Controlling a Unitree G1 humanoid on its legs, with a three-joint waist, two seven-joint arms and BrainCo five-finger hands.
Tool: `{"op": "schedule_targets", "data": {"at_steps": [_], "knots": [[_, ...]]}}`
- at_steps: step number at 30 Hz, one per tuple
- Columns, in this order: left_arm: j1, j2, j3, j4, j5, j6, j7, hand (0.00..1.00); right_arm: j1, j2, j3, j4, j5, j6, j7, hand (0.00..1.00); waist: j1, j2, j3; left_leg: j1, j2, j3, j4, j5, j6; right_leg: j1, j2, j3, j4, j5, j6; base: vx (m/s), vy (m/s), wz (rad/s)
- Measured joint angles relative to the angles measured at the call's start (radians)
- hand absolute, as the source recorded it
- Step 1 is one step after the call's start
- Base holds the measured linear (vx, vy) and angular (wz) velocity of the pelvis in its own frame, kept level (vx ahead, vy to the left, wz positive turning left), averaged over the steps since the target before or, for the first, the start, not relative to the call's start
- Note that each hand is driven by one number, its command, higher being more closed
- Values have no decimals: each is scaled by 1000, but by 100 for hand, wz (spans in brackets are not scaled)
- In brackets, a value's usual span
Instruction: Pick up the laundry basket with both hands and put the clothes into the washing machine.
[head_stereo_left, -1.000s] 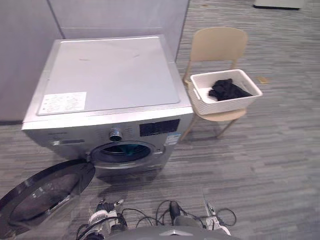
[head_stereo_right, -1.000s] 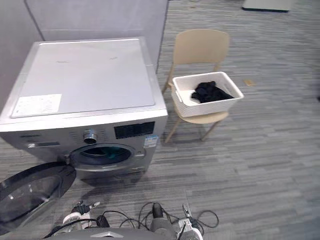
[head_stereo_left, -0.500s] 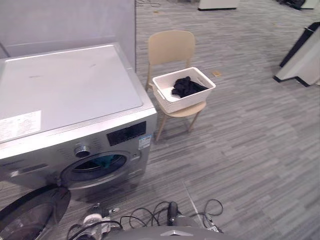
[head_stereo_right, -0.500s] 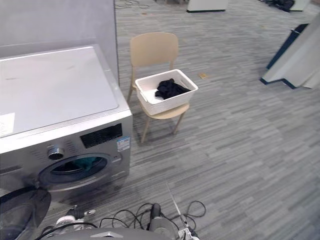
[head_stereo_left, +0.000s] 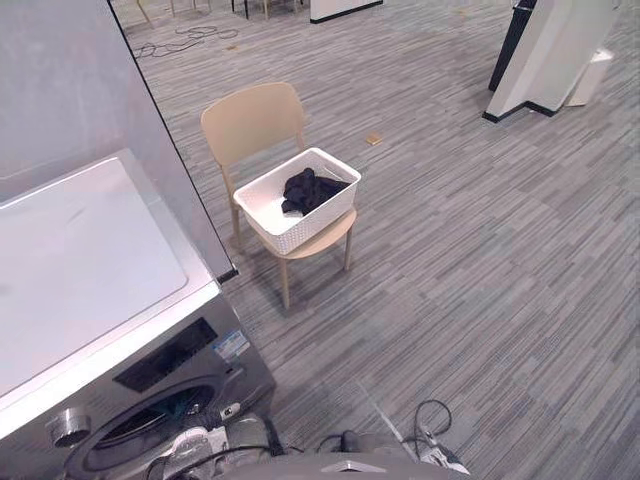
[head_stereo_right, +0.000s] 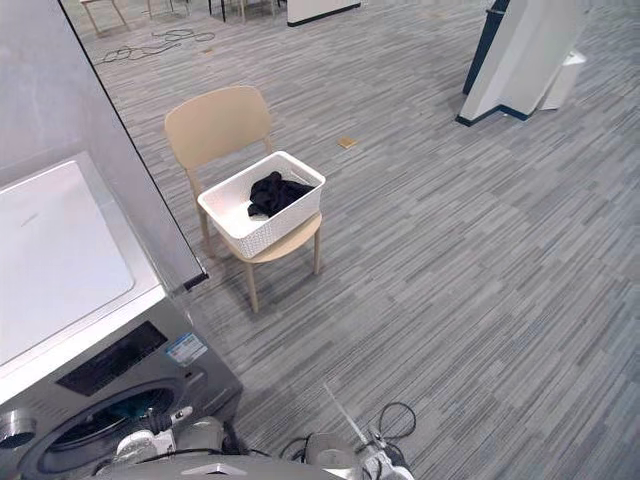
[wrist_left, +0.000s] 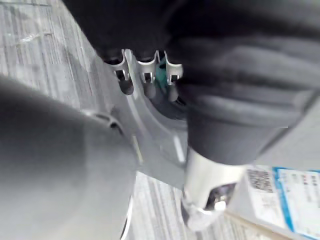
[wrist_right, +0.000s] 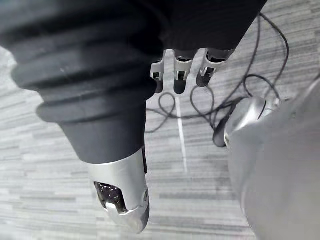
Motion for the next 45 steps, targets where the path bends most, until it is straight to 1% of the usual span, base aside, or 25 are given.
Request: {"op": "schedule_targets", "data": {"at_steps": [2,4,6,7,10,11,13,16,18,19,20,21,22,23,24,25,27,28,30,31,33,36,38,39,45], "knots": [[10,-39,128,-6,-24,11,7,0,-28,-16,92,-33,-43,-3,13,0,28,18,-11,-20,-61,-186,-147,56,7,-16,23,85,61,-62,17,232,192,-103],[73,-21,173,11,-23,24,9,0,-48,-16,131,-35,-67,0,27,0,44,23,-29,-5,-70,-138,-113,87,52,-18,13,142,141,-126,56,275,243,-91],[131,-8,185,32,-8,24,8,0,-40,2,163,-37,-90,6,33,0,44,-18,-63,23,-100,-83,-127,83,59,-32,-35,170,205,-161,113,274,213,-52],[156,15,191,48,-8,25,6,0,-35,25,168,-37,-102,11,43,0,57,-60,-83,56,-140,-50,-159,78,68,-76,-75,181,313,-185,161,294,160,-25],[139,62,178,76,-10,46,10,0,-38,69,182,-66,-103,16,69,0,50,-120,-67,122,-182,-47,-236,75,74,-227,-65,181,766,-55,243,203,48,24],[140,71,148,72,-10,45,11,0,-35,68,179,-81,-109,15,71,0,52,-113,-43,156,-174,-51,-241,78,69,-285,-50,168,964,24,257,137,-124,68],[132,76,126,72,-11,57,16,0,-26,57,154,-90,-126,16,69,0,39,-108,-41,181,-158,-59,-240,94,57,-324,-63,161,1041,32,262,90,-155,68],[131,78,85,66,-14,59,18,0,7,39,75,-100,-139,16,61,0,42,-89,-43,220,-138,-81,-247,92,55,-383,-197,150,866,47,194,6,-180,44],[138,82,47,62,-29,50,21,0,38,43,1,-60,-140,27,59,0,22,-84,-60,243,-128,-142,-301,89,45,-301,-270,155,478,62,144,47,-321,81],[143,94,47,58,-29,42,16,0,57,57,-22,-42,-137,35,59,0,19,-114,-73,269,-163,-175,-333,87,32,-276,-296,170,367,79,119,193,-346,80],[147,118,57,30,-29,39,16,0,79,78,-33,-23,-140,40,60,0,14,-166,-74,217,-216,-242,-123,16,16,-240,-325,214,215,110,85,228,-293,37],[151,105,64,21,-29,37,26,0,89,70,-39,-33,-119,41,61,0,16,-156,-94,225,-178,-287,-107,-55,6,-239,-267,216,187,58,133,241,-294,-6],[146,91,116,35,-28,36,57,0,76,29,5,-2,-129,48,59,0,22,-110,-77,221,-132,-274,-64,-99,-25,-253,-239,204,219,23,296,110,-243,-38],[166,69,127,39,-28,42,63,0,83,-23,33,18,-134,51,60,0,18,-48,-116,213,-44,-294,-61,-117,-35,-237,-188,128,198,26,291,94,-191,-44],[177,67,123,33,-26,41,55,0,89,-36,43,22,-138,55,60,0,22,-30,-126,215,-11,-294,-73,-116,-34,-244,-163,116,217,21,280,204,-291,-24],[189,70,119,24,-28,29,44,0,93,-39,78,37,-140,60,58,0,22,-37,-132,245,19,-289,-121,-109,-25,-237,-126,117,239,9,256,259,-345,4],[170,34,128,30,-35,30,25,0,96,-50,91,66,-142,65,57,0,8,-42,-131,184,72,-314,79,-43,64,-215,-81,55,247,-12,213,176,-395,32],[159,19,163,25,-56,27,8,0,95,-47,82,65,-142,63,58,0,14,-40,-128,113,115,-310,202,41,84,-181,-57,14,237,-17,181,106,-368,30],[159,11,176,26,-75,22,6,0,95,-38,68,49,-141,60,58,0,27,-41,-127,77,178,-275,296,158,53,-125,-24,-25,213,-24,139,129,-317,26],[158,10,178,26,-75,22,6,0,93,-39,67,46,-140,59,58,0,31,-42,-128,62,184,-260,324,161,44,-114,-21,-32,206,-27,134,86,-182,43],[157,2,186,26,-73,22,3,0,76,-41,39,37,-140,60,59,0,41,-31,-126,7,154,-167,391,123,15,-85,-22,-49,153,-23,125,54,-84,41],[175,-9,199,36,-72,24,-10,0,52,-24,27,-4,-140,59,59,0,50,-23,-123,38,60,-13,150,37,-19,-74,-36,-79,107,-14,109,68,16,30],[184,-21,228,44,-64,27,-16,0,46,-7,28,-23,-140,58,57,0,57,-6,-117,107,27,66,-74,9,32,-66,-47,-103,106,-18,119,120,47,47],[188,-21,243,45,-64,27,-16,0,40,1,29,-34,-138,58,60,0,60,-17,-121,120,17,97,-113,26,30,-56,-66,-106,92,-15,127,142,32,51],[176,-40,318,76,-57,33,-15,0,-2,15,-3,-28,-133,40,63,0,74,-17,-132,176,-90,100,-180,15,81,-40,-164,-115,136,-49,192,160,114,20]]}}
